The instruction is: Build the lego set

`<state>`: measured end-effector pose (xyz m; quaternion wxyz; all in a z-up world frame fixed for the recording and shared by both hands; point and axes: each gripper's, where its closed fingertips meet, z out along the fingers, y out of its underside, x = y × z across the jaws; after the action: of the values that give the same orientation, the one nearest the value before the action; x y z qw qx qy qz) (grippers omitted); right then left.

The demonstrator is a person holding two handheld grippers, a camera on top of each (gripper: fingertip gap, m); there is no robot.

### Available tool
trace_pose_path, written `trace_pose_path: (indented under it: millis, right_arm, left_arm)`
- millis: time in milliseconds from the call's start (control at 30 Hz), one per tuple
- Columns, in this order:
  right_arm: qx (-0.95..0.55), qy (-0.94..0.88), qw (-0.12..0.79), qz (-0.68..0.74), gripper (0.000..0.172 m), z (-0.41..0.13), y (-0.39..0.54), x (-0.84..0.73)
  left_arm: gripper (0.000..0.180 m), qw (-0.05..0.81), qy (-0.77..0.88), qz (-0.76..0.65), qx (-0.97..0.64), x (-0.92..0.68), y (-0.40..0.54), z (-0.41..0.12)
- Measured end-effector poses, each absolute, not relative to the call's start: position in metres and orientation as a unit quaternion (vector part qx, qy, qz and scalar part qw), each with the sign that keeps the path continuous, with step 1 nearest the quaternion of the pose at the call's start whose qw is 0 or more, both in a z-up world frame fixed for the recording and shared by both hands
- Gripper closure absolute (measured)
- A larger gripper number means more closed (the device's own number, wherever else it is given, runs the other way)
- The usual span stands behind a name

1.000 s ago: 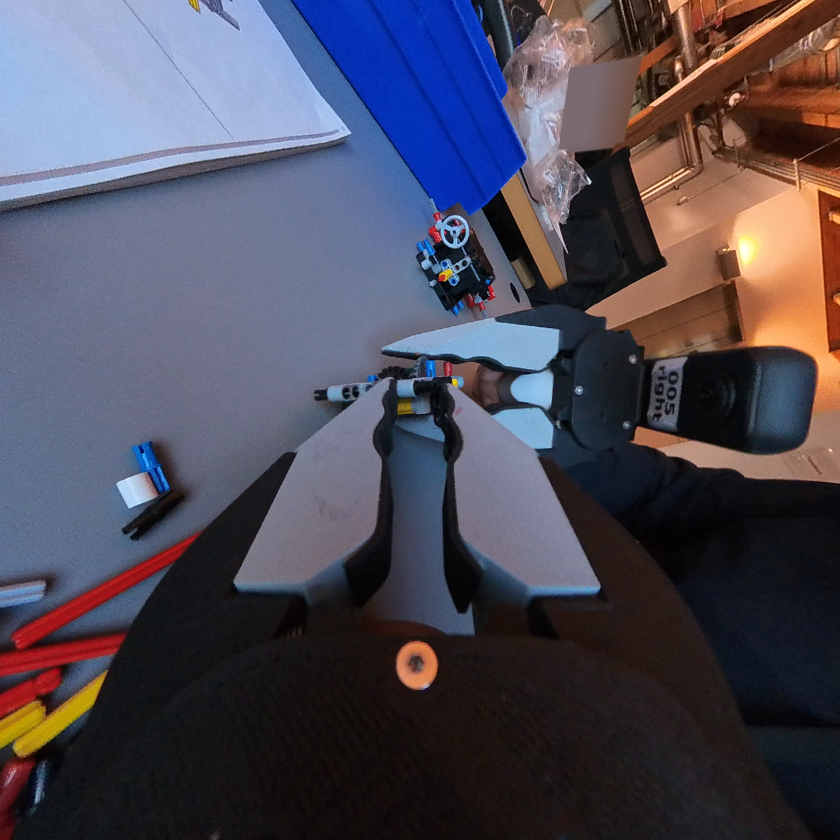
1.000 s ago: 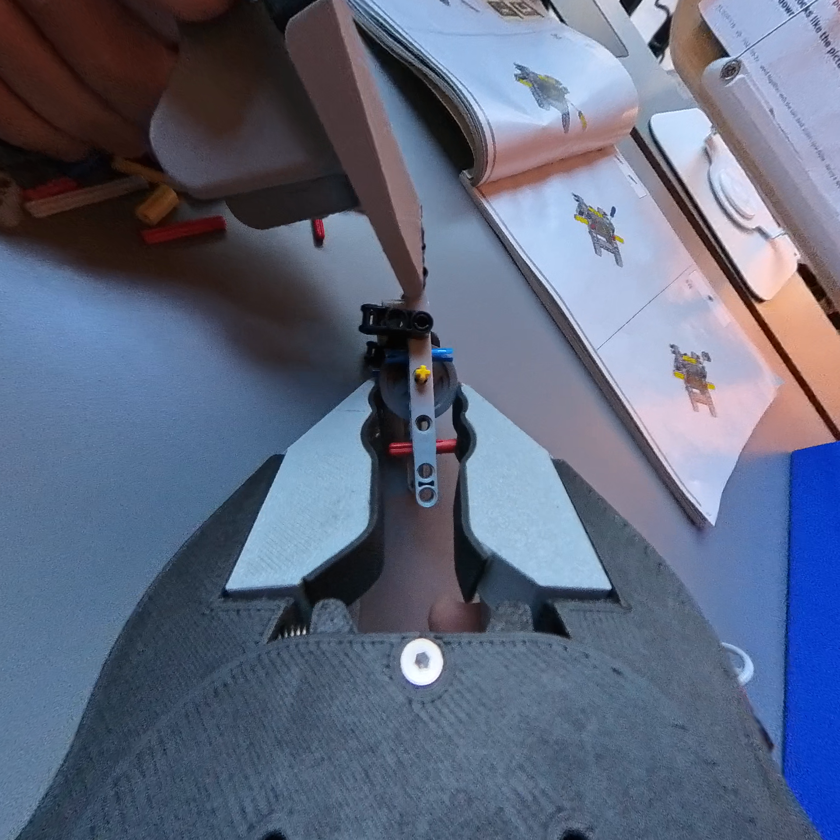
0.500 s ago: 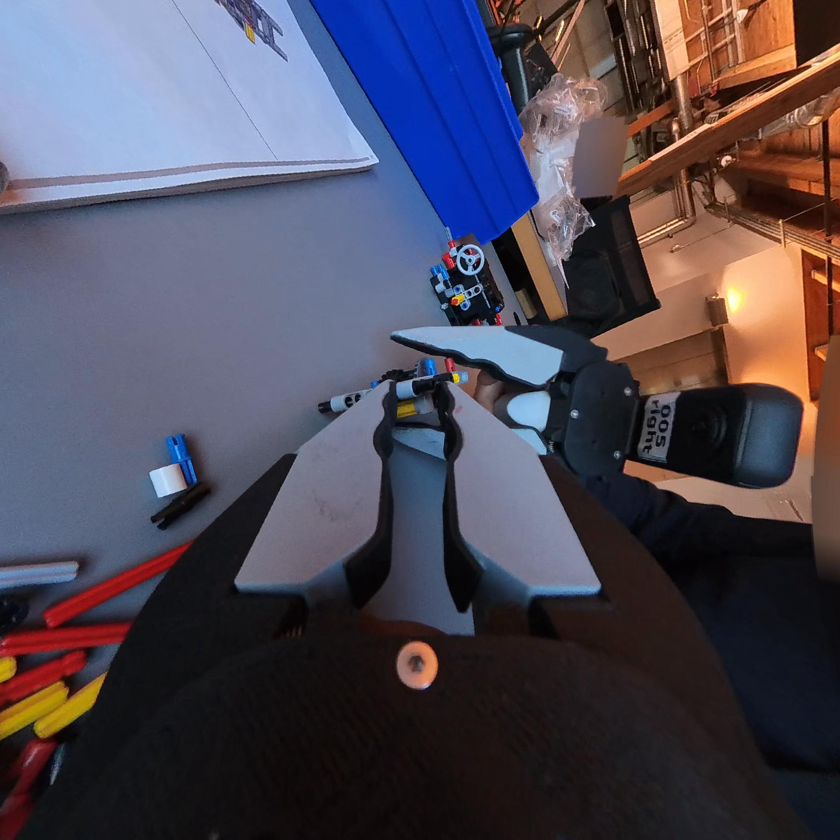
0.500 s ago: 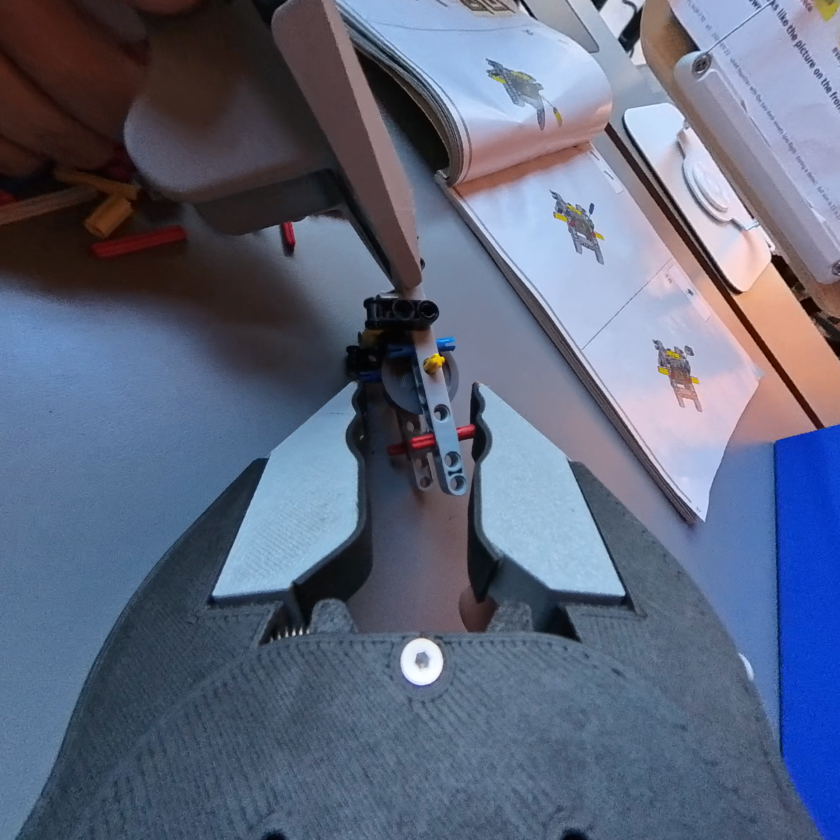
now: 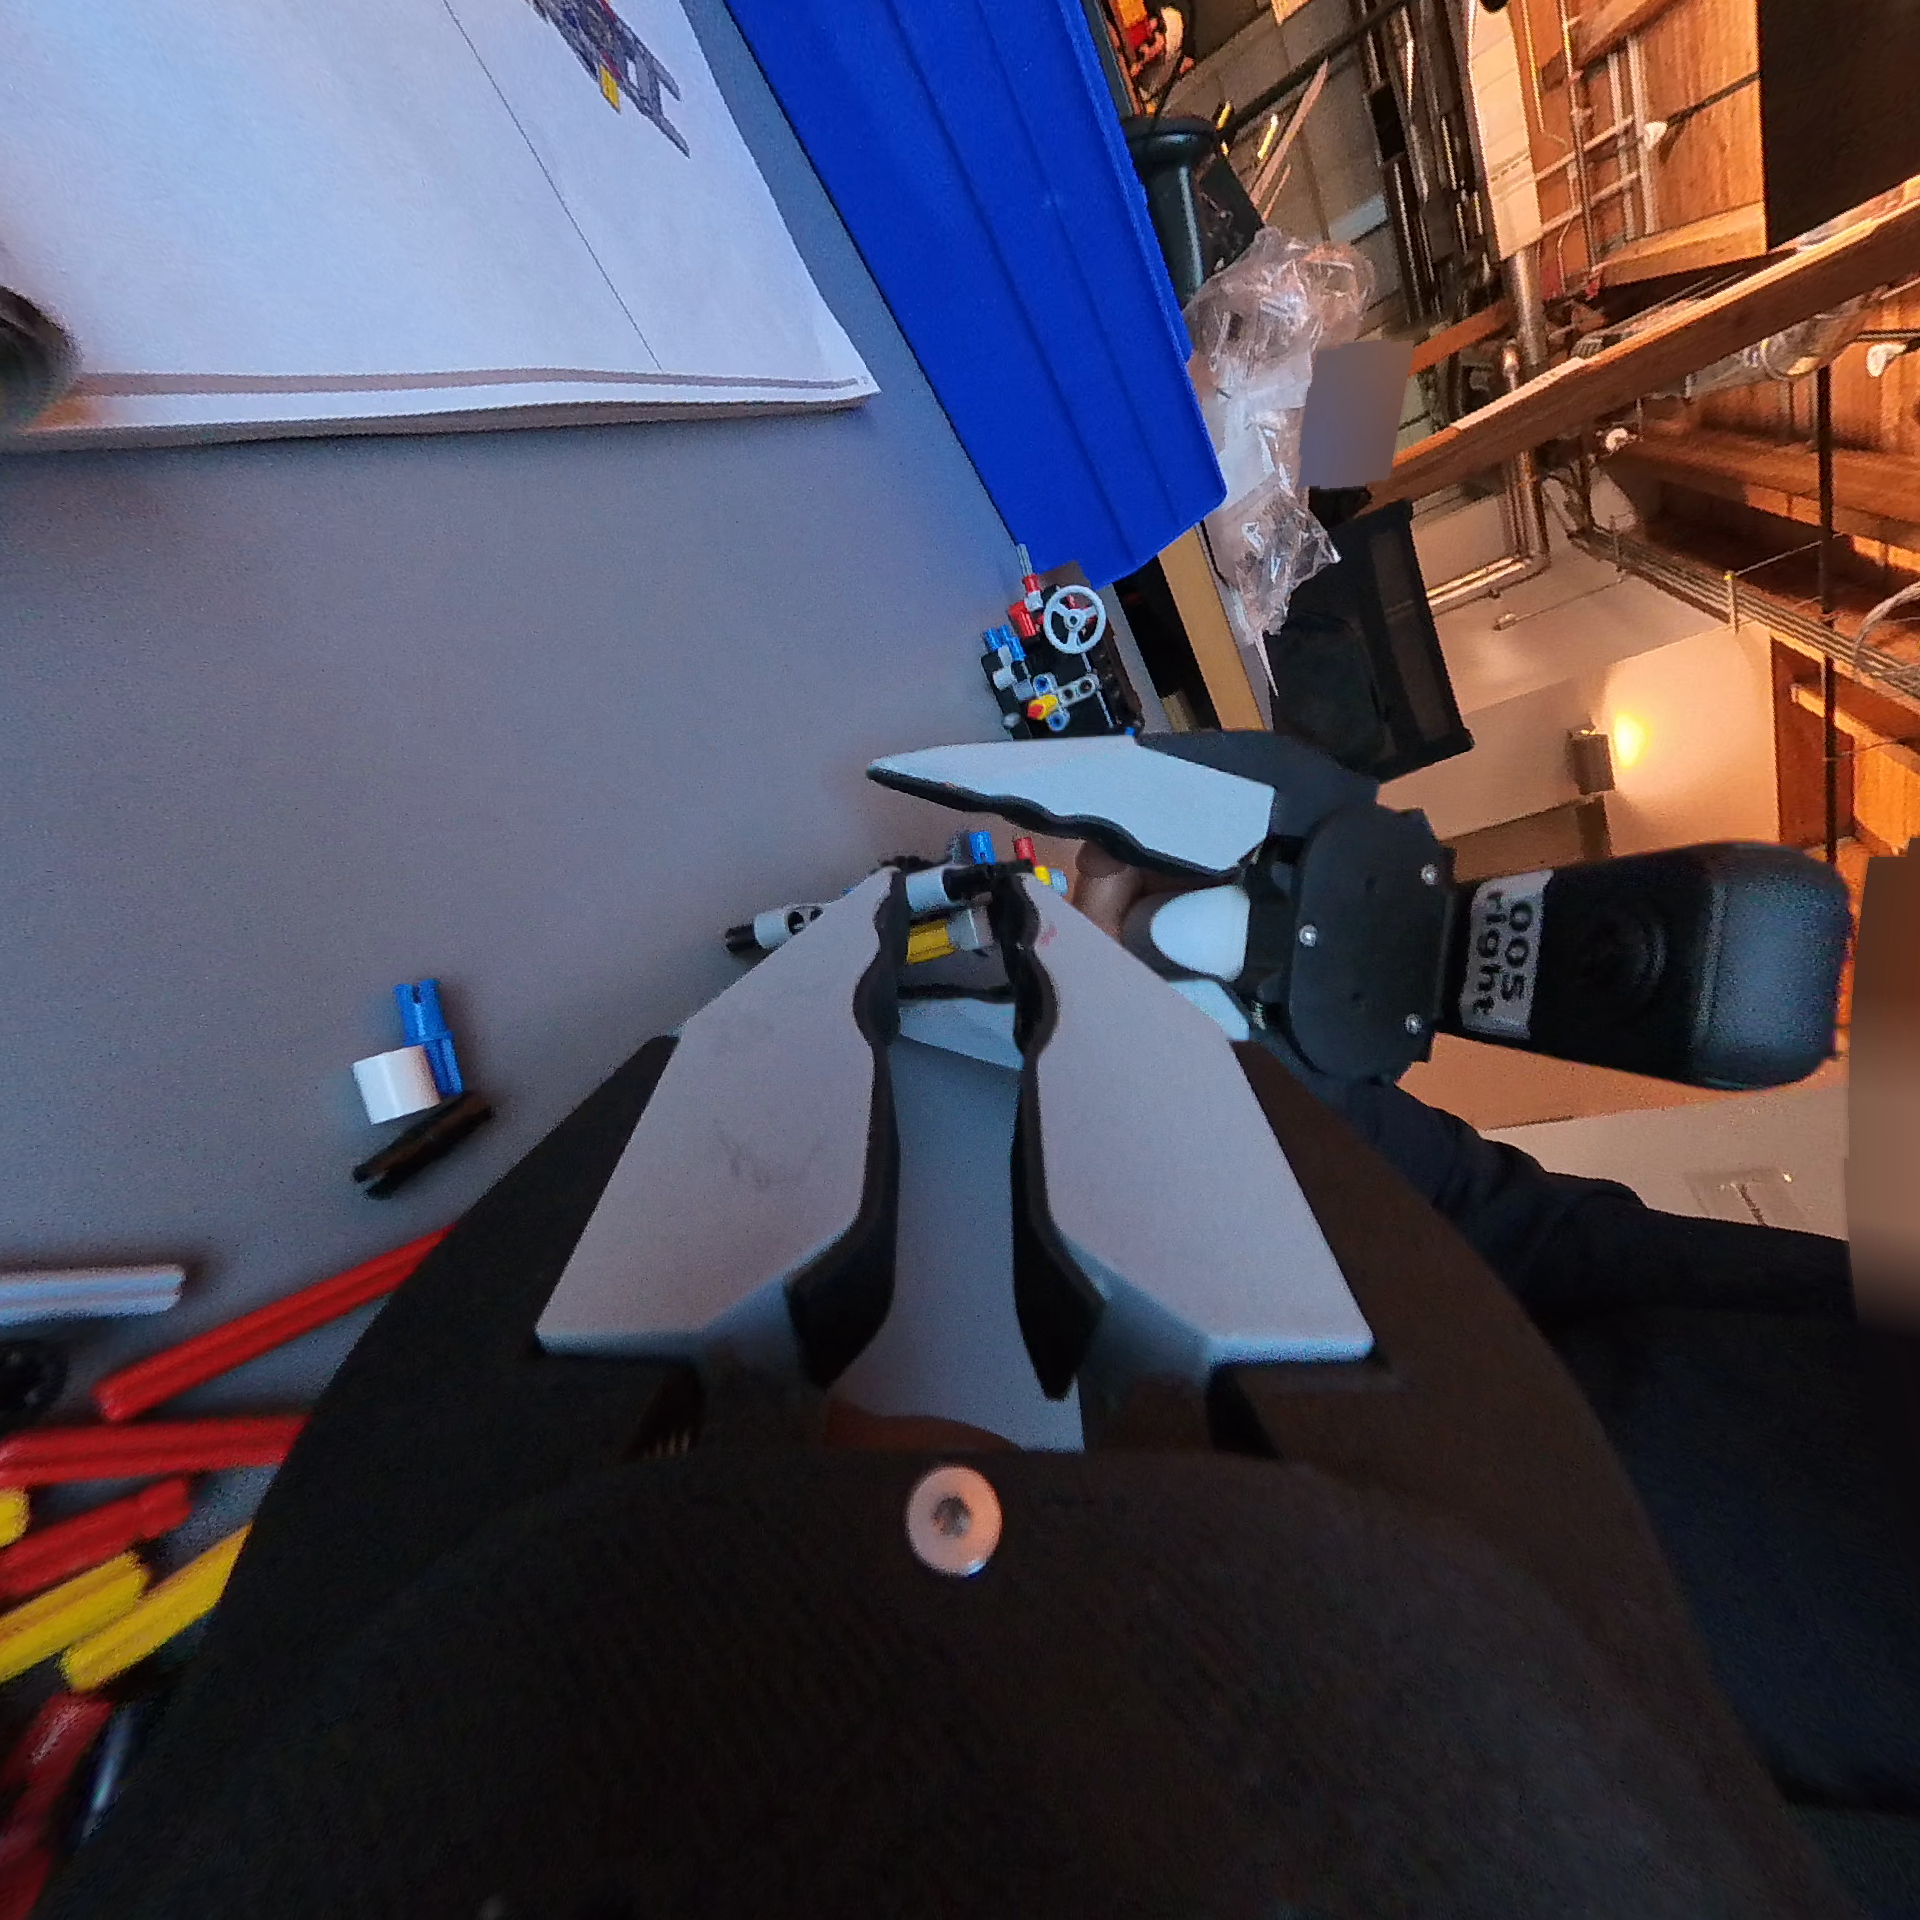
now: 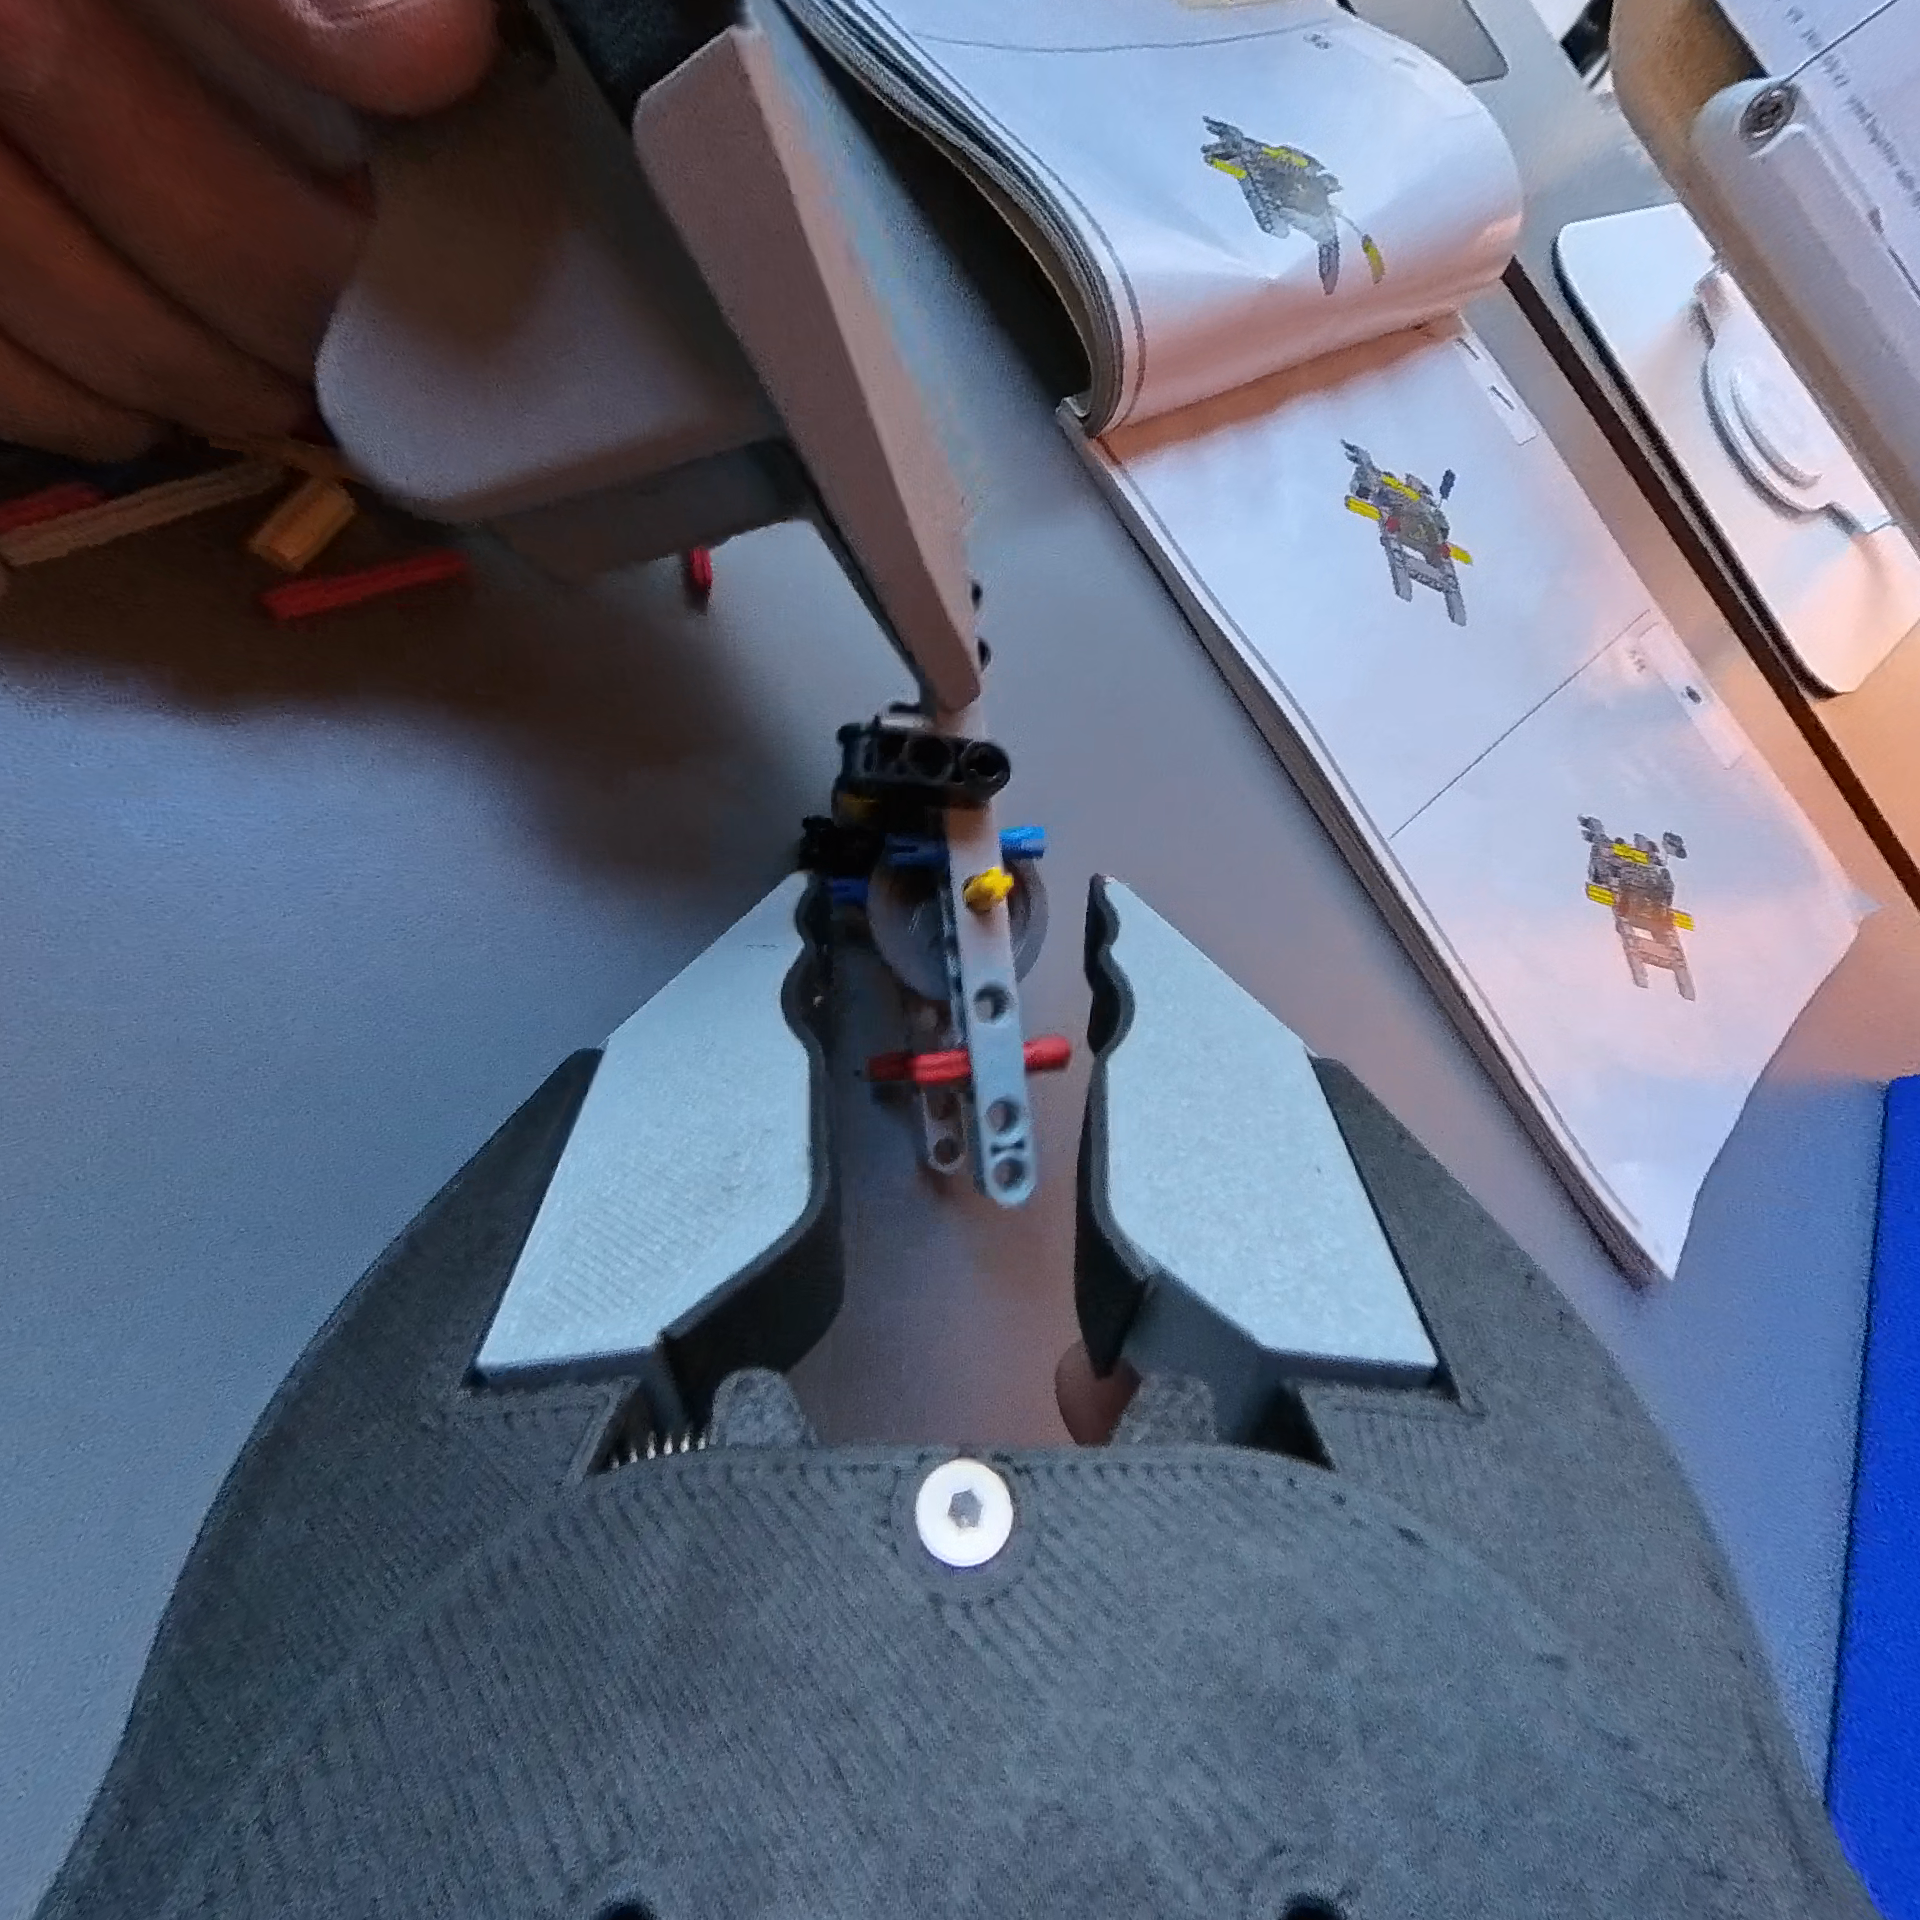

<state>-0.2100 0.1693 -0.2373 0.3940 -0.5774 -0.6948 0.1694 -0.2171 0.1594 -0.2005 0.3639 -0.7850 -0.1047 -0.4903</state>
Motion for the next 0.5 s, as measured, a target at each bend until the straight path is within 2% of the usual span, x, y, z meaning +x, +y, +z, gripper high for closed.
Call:
trace_pose_path:
  millis: [100, 500]
  right_arm:
    - [-0.571, -0.709, 0.377, 0.172, 0.134, -0.2408, 0.1670, -0.2140]
    - [-0.531, -0.739, 0.390, 0.140, 0.136, -0.2396, 0.1696, -0.2150]
  left_arm:
    - [0.165, 0.367, -0.103, -0.488, -0.785, -0.2151, 0.1596, -0.1998]
    - [0.165, 0.368, -0.108, -0.493, -0.781, -0.2169, 0.1600, -0.1991]
